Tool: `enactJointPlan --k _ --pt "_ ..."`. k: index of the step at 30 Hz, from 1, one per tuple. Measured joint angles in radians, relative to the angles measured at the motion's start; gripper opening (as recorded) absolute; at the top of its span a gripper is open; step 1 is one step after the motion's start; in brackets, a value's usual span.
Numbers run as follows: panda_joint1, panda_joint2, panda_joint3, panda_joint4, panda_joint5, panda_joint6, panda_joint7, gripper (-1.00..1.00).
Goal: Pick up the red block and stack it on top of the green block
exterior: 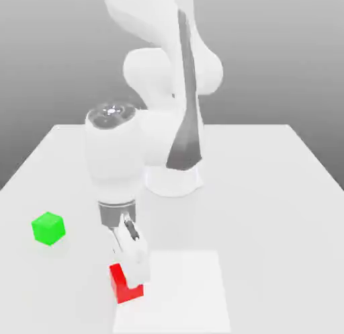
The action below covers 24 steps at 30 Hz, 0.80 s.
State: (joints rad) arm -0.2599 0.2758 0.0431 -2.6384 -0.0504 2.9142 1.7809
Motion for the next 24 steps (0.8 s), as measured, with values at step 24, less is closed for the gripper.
enactJointPlan --k 24 --pt "-0.377 -0.37 -0.166 -0.14 0.005 -0.227 0.193 -1.0"
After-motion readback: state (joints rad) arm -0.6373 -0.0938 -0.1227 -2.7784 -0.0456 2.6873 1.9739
